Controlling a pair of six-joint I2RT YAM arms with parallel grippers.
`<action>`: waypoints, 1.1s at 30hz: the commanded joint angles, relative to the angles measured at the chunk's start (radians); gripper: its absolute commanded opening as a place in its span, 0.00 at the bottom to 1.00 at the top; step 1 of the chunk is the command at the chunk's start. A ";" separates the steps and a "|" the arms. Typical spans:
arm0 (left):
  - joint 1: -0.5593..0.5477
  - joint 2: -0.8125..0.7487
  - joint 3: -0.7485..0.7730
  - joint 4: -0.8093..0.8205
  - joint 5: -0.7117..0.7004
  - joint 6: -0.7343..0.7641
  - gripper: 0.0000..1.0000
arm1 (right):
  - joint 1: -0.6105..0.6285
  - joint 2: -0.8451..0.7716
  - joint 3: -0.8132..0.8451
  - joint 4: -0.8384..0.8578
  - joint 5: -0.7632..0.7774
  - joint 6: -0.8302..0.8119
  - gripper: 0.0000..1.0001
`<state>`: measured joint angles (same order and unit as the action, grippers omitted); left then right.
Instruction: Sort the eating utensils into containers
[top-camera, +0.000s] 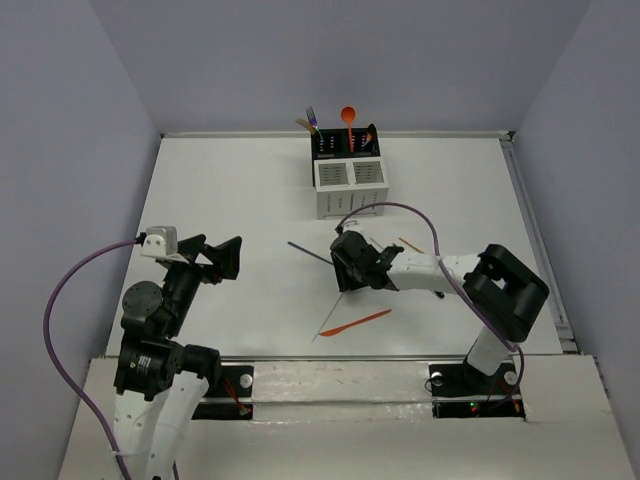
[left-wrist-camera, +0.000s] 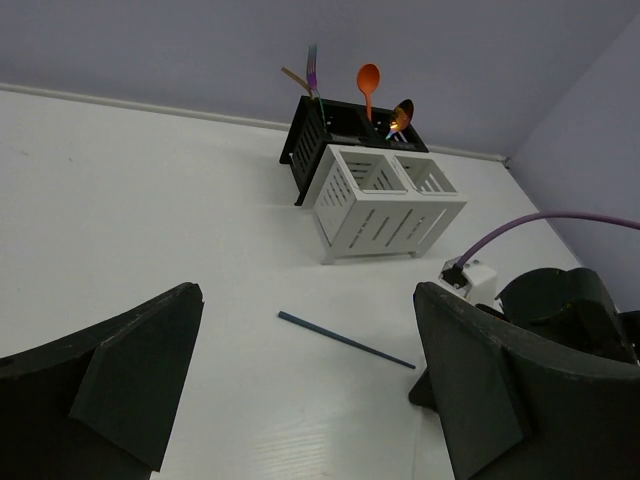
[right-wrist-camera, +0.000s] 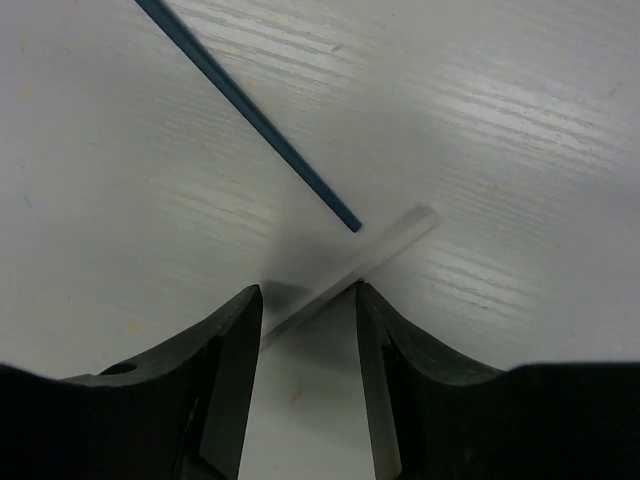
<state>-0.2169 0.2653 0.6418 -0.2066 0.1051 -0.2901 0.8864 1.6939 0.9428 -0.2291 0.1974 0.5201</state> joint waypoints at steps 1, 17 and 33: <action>-0.006 -0.012 0.012 0.050 0.004 0.000 0.99 | 0.043 0.044 0.048 -0.009 0.045 0.031 0.46; -0.015 -0.017 0.012 0.050 0.004 0.002 0.99 | 0.072 0.174 0.166 -0.042 0.129 0.067 0.25; -0.024 -0.011 0.012 0.053 0.005 0.002 0.99 | 0.082 0.181 0.208 -0.006 0.206 0.109 0.07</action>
<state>-0.2348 0.2642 0.6418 -0.2066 0.1047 -0.2901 0.9516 1.8606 1.1316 -0.2577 0.3824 0.5953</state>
